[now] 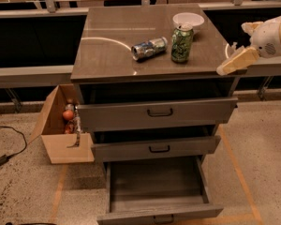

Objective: Place green can into bottom drawer

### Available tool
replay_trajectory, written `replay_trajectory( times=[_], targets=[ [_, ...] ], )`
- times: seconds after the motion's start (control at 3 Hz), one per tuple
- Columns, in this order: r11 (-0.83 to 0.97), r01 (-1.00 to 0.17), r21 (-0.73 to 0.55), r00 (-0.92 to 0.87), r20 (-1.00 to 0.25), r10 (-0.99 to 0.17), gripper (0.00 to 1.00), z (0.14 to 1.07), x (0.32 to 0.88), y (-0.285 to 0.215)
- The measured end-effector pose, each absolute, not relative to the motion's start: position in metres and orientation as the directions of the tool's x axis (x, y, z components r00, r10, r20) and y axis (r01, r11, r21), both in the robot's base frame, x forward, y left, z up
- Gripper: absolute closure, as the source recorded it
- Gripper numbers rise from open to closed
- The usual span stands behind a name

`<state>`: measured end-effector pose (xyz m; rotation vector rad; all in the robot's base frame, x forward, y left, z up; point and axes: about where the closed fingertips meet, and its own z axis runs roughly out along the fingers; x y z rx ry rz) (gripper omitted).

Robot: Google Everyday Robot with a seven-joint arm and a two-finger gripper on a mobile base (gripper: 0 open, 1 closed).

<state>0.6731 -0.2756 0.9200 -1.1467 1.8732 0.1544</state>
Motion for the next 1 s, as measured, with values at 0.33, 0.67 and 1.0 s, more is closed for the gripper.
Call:
replay_trajectory(
  times=[0.33, 0.67, 1.0],
  targets=[
    [0.561, -0.761, -0.326, -0.159, -0.745, -0.648, 0.00, 0.920, 0.673, -0.276],
    [0.622, -0.726, -0.293, -0.151, -0.815, -0.560, 0.00, 0.920, 0.690, -0.269],
    [0.702, -0.677, -0.219, -0.122, -0.908, -0.400, 0.00, 0.920, 0.718, -0.257]
  ],
)
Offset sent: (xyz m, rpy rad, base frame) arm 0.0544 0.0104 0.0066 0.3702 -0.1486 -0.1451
